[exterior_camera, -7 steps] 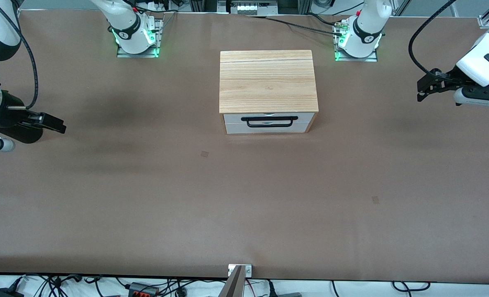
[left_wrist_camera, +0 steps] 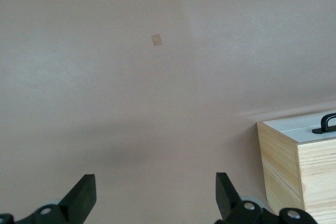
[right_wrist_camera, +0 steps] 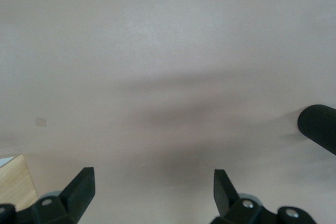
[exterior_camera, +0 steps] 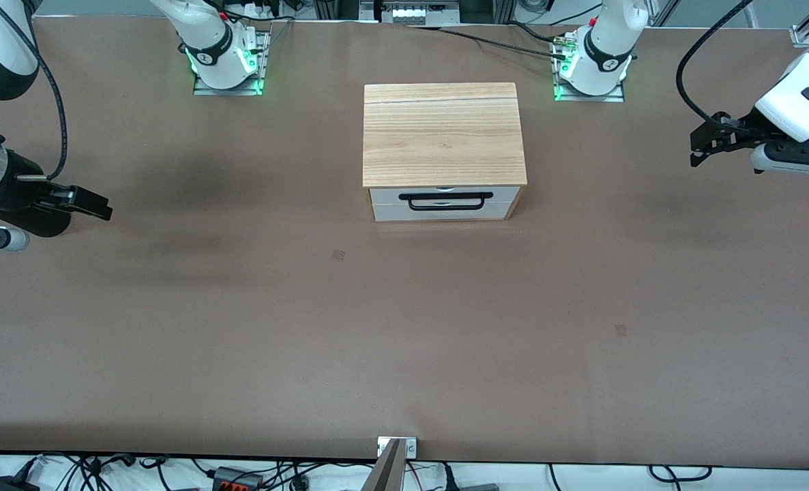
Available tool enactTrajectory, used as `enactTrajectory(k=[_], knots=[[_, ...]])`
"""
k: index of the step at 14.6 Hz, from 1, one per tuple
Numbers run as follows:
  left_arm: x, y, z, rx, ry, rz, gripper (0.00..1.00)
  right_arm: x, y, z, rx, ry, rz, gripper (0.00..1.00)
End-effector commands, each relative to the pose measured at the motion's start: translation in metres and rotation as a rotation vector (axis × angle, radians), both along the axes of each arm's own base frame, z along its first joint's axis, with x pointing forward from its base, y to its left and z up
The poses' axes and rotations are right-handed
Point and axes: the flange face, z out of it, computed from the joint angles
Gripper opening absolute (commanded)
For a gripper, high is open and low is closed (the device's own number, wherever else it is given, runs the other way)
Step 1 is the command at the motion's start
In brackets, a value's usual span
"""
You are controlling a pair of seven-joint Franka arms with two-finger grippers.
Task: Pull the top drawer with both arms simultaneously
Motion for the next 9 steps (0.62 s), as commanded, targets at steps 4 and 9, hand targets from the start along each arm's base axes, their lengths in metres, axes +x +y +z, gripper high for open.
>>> enactTrajectory(k=[4, 9], knots=[[0.006, -0.010, -0.019, 0.013, 0.177, -0.002, 1.00, 0.002, 0.006, -0.015, 0.003, 0.021, -0.009, 1.00], [0.007, -0.029, -0.046, -0.151, 0.315, -0.049, 1.00, 0.010, 0.026, -0.043, 0.069, 0.072, -0.005, 1.00]])
